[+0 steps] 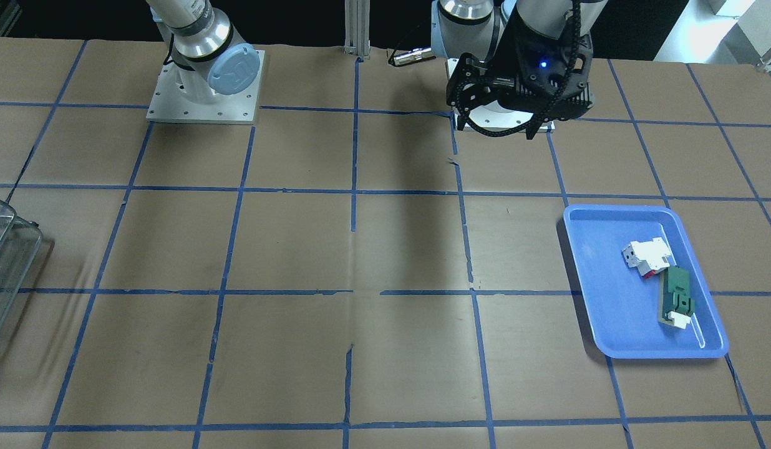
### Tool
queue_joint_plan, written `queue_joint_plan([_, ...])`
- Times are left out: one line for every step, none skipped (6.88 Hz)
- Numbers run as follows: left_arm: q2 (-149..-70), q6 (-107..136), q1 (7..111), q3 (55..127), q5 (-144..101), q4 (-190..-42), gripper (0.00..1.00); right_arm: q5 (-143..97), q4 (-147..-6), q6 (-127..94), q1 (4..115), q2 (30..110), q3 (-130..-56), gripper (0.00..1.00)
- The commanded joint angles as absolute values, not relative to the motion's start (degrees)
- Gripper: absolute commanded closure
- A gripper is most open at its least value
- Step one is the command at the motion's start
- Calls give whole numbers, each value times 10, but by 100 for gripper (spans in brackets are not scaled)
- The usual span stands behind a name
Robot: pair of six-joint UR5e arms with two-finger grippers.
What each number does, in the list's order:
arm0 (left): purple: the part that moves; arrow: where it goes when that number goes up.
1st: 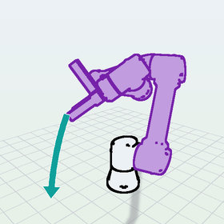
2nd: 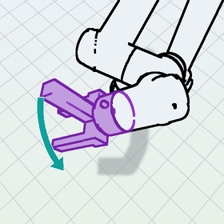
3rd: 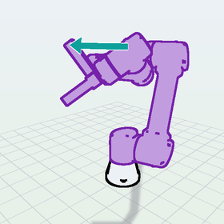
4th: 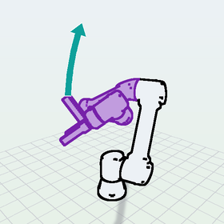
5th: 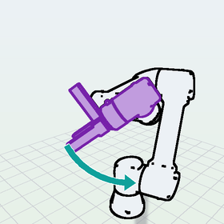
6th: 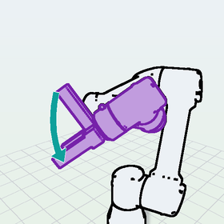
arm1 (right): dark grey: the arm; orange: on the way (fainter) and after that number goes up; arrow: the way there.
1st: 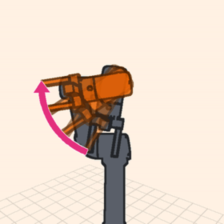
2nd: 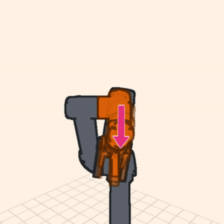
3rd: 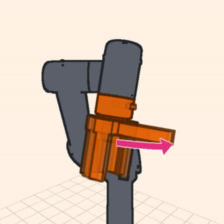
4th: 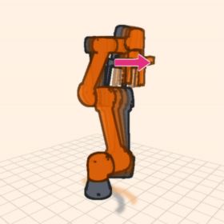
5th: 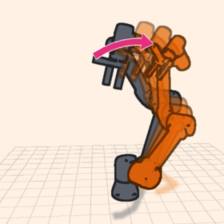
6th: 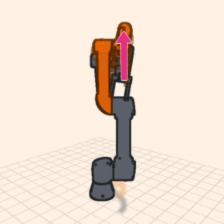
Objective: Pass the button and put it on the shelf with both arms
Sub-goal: 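Lower the red button into the wire mesh basket and open the right gripper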
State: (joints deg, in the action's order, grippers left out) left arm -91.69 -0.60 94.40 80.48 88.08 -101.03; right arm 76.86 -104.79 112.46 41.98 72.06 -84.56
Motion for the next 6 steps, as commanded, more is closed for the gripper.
queue_joint_plan([-911,-8,932,816,898,-1026,0,771,-1047,1120,417,713,-841,23])
queue_joint_plan([-912,-4,929,811,895,-1073,0,770,-1042,1117,421,720,-841,20])
queue_joint_plan([-911,-3,936,813,894,-1077,0,772,-1029,1095,424,755,-847,20])
queue_joint_plan([-910,-6,930,815,896,-1078,0,772,-945,1046,436,802,-853,20])
queue_joint_plan([-907,-8,932,815,897,-1078,0,771,-895,971,480,838,-853,16])
queue_joint_plan([-907,-8,933,815,893,-1078,0,772,-880,878,555,874,-853,16])
